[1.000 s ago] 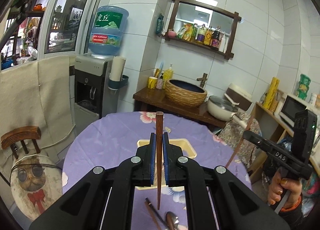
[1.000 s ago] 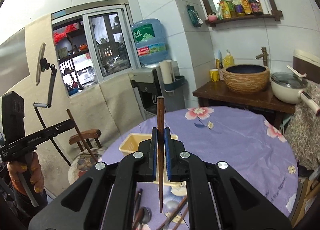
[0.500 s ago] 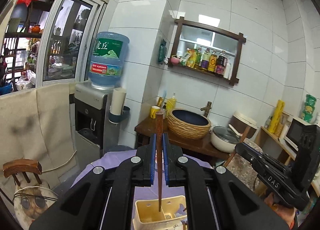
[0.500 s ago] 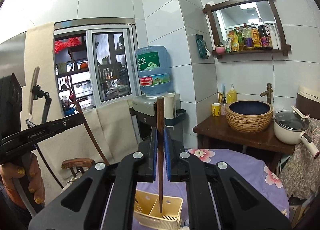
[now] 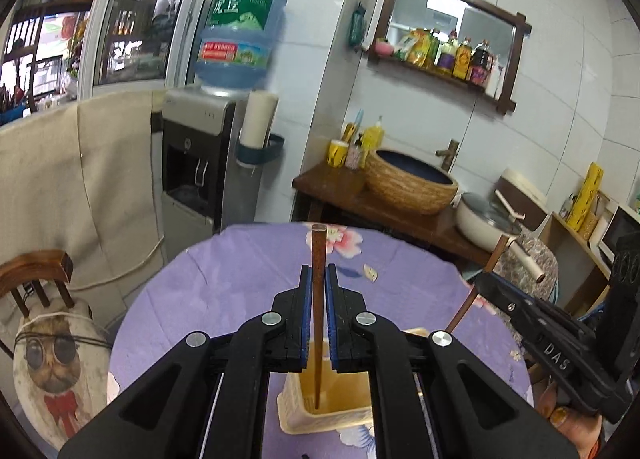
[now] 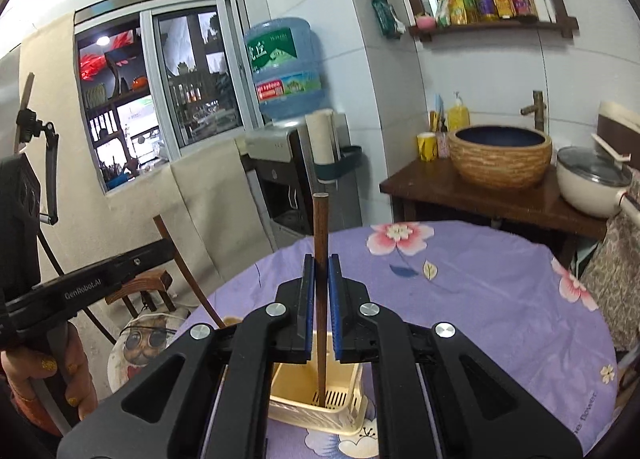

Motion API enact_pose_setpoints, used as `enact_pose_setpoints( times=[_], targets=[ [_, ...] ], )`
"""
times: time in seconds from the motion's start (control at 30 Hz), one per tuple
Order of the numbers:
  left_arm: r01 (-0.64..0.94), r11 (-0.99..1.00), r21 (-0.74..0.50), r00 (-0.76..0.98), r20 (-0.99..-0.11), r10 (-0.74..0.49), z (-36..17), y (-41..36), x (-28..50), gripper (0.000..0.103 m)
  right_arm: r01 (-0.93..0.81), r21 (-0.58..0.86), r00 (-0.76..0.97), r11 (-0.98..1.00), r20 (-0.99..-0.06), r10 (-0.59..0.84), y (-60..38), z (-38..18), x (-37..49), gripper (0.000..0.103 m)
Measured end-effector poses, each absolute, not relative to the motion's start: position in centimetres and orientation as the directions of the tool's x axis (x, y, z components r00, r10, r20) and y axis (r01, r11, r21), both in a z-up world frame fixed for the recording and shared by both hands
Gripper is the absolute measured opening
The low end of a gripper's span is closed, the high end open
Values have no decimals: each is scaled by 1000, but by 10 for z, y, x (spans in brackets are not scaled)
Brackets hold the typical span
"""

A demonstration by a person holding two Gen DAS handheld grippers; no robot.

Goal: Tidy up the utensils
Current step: 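Lower the chopsticks into the holder and open both grippers, then move both tools back down to the remaining chopsticks beside the holder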

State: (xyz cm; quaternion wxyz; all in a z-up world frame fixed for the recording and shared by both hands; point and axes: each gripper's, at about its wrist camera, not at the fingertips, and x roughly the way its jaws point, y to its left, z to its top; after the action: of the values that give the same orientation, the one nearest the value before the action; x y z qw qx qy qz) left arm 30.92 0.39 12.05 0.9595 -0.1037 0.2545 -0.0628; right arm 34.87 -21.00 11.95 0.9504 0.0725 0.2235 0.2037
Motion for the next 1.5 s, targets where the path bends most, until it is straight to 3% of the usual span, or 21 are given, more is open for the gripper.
enact_pose_setpoints(
  times=[0.4,0.47,0.53,0.6,0.67,0.73,0.8,0.87,0.93,1.13,1.5],
  targets=[
    [58,970,-236,841,-512,-175,91,2,318,7,-342,245,819,907,-396,416,-210,107,353,8],
    [55,972,-230,844,-509,-168,91,2,317,18,-344,261,811,902,-401,425,-212,105,355,8],
    [58,970,-235,849,-500,-172,91,1,315,37,-337,269,810,902,-405,423,-213,102,356,9],
    [60,969,-240,859,-482,-173,93,2,309,47,-335,261,815,905,-401,418,-214,101,354,17],
    [58,971,-231,873,-460,-161,96,3,300,56,-332,250,824,910,-392,408,-214,100,349,42],
    [53,970,-237,891,-427,-153,100,5,288,74,-326,230,842,917,-370,392,-216,100,339,48],
    [39,966,-257,912,-386,-140,102,10,274,83,-319,207,855,925,-357,375,-217,101,328,51],
    [26,960,-277,929,-349,-125,103,15,258,88,-311,204,864,928,-345,366,-222,100,317,62],
    [18,956,-292,936,-332,-119,101,18,245,96,-300,195,872,934,-341,351,-226,97,304,64],
    [-19,957,-288,931,-355,-88,74,27,215,97,-280,191,854,941,-398,335,-243,71,270,69],
    [-98,964,-248,827,-560,-59,3,42,192,97,-136,171,776,976,-594,212,-273,-11,244,70]
  ],
)
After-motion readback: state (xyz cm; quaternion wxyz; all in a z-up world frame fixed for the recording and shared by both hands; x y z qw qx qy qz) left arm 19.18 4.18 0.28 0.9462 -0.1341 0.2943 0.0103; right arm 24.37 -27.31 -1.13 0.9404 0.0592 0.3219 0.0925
